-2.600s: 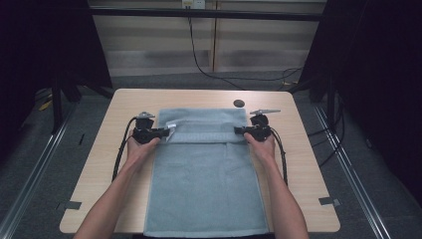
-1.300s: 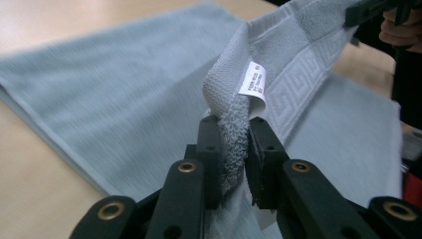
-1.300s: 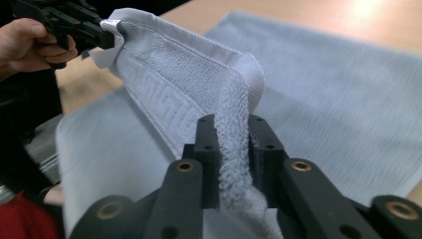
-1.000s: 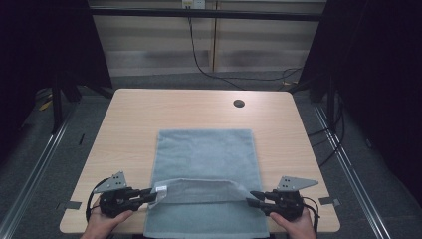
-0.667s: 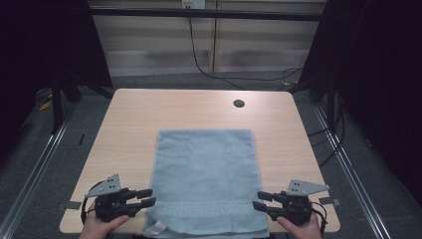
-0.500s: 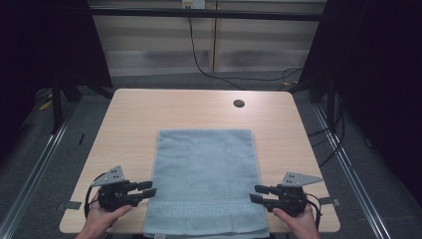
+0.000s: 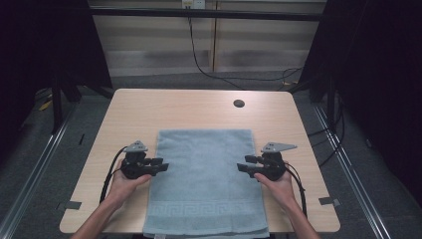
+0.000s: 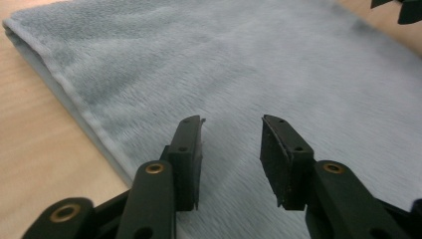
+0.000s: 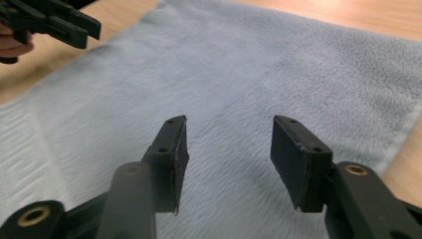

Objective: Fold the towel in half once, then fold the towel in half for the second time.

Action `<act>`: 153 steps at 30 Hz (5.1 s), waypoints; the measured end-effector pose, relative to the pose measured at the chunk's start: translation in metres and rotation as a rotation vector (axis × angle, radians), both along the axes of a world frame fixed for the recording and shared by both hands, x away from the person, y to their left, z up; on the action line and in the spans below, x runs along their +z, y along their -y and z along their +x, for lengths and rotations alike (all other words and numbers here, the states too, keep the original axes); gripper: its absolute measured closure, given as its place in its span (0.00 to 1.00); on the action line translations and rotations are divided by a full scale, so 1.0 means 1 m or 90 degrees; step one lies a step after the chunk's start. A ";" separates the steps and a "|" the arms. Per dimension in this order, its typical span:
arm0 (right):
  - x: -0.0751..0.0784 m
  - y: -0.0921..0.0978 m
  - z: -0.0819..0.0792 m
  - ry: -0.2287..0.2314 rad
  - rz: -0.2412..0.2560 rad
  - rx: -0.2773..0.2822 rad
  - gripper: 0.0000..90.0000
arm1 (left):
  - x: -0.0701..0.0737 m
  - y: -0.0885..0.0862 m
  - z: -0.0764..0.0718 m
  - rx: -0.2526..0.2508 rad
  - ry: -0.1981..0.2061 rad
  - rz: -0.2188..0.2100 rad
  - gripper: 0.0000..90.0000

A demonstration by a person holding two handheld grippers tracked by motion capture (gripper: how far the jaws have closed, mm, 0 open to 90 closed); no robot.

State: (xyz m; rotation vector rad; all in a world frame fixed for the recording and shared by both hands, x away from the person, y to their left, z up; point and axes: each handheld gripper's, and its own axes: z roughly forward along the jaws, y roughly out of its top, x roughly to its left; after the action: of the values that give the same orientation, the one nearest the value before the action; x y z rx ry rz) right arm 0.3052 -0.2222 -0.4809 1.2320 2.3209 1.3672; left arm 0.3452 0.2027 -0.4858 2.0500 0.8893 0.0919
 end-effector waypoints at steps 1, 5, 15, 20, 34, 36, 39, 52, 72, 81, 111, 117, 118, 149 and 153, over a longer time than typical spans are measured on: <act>-0.003 -0.002 0.006 -0.001 -0.006 -0.001 0.52 | -0.003 0.004 0.010 0.021 0.004 0.000 0.66; -0.014 -0.013 0.025 -0.030 -0.038 -0.006 0.50 | -0.011 0.011 0.021 0.036 0.015 0.033 0.66; -0.022 -0.022 0.018 -0.050 -0.082 0.010 0.50 | -0.018 0.012 0.011 0.010 0.033 0.057 0.66; -0.021 -0.025 -0.007 -0.023 -0.127 0.008 0.50 | -0.017 0.009 -0.012 -0.023 0.028 0.049 0.67; -0.018 -0.020 -0.023 -0.062 -0.091 0.033 0.52 | -0.014 0.003 -0.027 -0.038 0.004 0.047 0.67; -0.016 -0.019 -0.023 -0.068 -0.081 0.040 0.52 | -0.012 0.003 -0.024 -0.037 0.002 0.042 0.65; -0.011 -0.014 -0.017 -0.056 -0.063 0.033 0.51 | -0.006 0.000 -0.020 -0.031 0.002 0.016 0.60; -0.009 0.019 0.058 -0.004 -0.061 -0.082 0.40 | 0.004 -0.013 0.028 0.054 0.012 -0.004 0.57; -0.029 0.023 0.076 -0.040 -0.070 -0.068 0.91 | -0.020 -0.001 0.073 0.102 -0.003 0.030 0.43; -0.030 0.022 0.072 -0.039 -0.059 -0.081 0.93 | -0.020 0.008 0.066 0.043 0.026 0.059 0.84; 0.061 0.030 0.082 0.061 0.048 -0.077 0.93 | 0.067 -0.013 0.074 0.070 0.102 -0.100 0.89; 0.090 0.030 0.092 0.088 0.044 -0.078 0.93 | 0.084 -0.012 0.079 0.079 0.124 -0.120 0.89; 0.094 0.030 0.093 0.093 0.044 -0.078 0.93 | 0.086 -0.012 0.080 0.079 0.128 -0.124 0.89; 0.053 0.040 -0.022 0.095 0.101 0.022 0.90 | 0.055 -0.032 -0.029 -0.026 0.131 -0.118 0.89; 0.045 0.037 -0.041 0.078 0.077 0.035 0.88 | 0.047 -0.032 -0.045 -0.031 0.103 -0.111 0.88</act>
State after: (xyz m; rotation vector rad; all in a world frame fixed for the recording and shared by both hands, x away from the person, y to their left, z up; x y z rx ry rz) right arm 0.2643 -0.2595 -0.4358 1.0898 2.2337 1.5754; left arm 0.3001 0.2346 -0.4393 1.8717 0.7208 0.1466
